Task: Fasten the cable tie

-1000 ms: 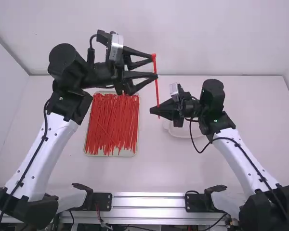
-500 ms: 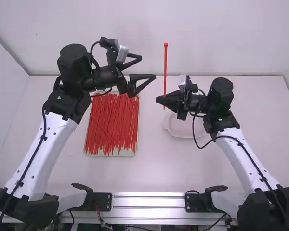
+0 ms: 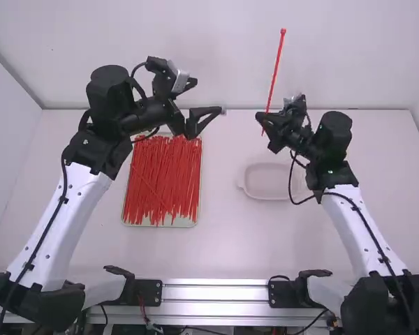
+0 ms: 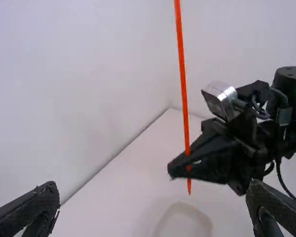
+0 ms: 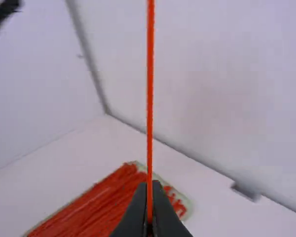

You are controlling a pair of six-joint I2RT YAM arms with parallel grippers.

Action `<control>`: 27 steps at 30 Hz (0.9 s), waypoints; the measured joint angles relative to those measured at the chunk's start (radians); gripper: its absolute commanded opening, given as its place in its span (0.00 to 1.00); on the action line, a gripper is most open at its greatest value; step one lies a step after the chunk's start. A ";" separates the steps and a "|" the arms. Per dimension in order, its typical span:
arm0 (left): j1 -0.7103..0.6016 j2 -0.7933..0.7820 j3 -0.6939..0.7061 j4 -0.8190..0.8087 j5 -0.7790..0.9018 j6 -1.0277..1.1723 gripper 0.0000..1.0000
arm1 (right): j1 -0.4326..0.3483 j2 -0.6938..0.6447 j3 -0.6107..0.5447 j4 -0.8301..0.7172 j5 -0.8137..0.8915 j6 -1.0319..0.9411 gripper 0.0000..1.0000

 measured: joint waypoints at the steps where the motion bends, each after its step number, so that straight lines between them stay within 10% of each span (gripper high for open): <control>1: 0.000 0.000 0.000 0.000 -0.011 0.003 0.99 | -0.012 0.000 0.000 -0.003 0.030 0.002 0.00; 27: 0.000 0.000 0.000 0.010 -0.122 -0.006 0.99 | -0.090 0.346 0.247 -0.305 0.640 0.043 0.00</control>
